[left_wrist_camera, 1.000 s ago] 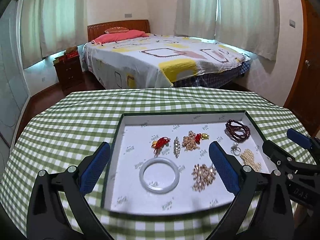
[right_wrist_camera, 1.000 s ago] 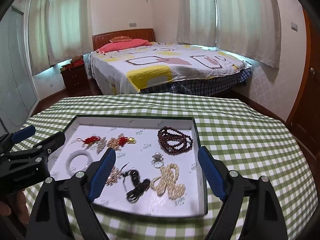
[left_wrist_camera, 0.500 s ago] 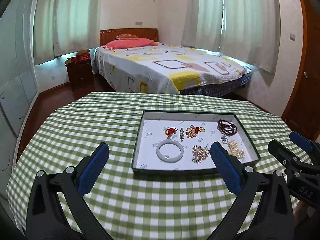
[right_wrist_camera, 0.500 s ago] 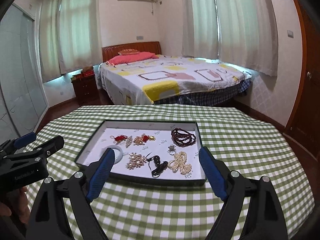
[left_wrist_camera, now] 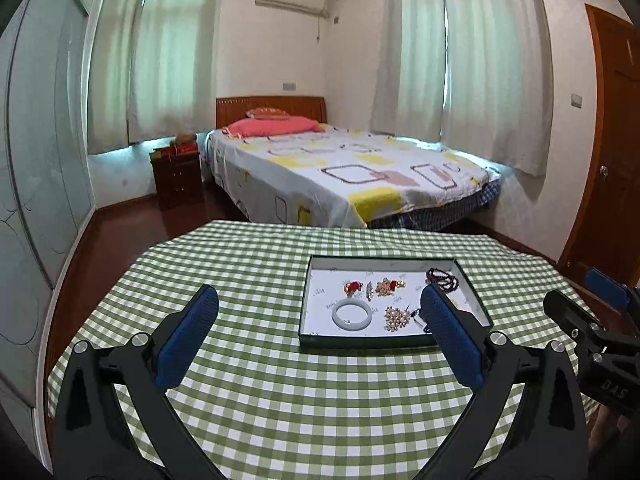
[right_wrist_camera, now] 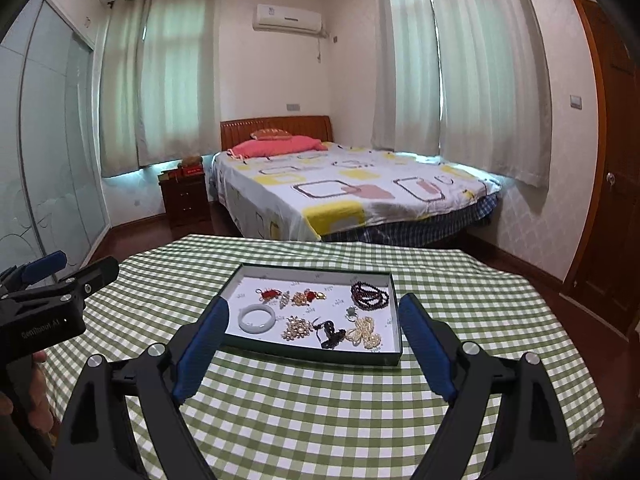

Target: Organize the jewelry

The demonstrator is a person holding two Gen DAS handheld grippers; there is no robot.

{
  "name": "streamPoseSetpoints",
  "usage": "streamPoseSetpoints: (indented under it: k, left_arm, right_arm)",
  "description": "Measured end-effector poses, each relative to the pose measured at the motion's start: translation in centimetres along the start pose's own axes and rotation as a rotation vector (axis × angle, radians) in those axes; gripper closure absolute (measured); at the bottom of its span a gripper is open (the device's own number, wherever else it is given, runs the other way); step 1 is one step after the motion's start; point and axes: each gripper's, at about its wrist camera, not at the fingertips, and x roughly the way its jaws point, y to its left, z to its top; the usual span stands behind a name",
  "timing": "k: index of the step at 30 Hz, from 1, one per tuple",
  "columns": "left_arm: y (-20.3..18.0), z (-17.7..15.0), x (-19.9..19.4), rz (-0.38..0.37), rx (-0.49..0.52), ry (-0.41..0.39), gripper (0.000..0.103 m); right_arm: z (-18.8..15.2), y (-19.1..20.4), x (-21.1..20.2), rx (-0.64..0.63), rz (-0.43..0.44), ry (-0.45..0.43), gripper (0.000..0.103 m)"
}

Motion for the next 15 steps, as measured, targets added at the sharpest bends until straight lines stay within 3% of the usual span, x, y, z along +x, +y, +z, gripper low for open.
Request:
streamPoseSetpoints:
  k: [15]
  left_arm:
    - [0.5, -0.1, -3.8, -0.007, -0.010, -0.057, 0.004]
  right_arm:
    - [0.2, 1.0, -2.9, -0.030, 0.002, -0.063, 0.019]
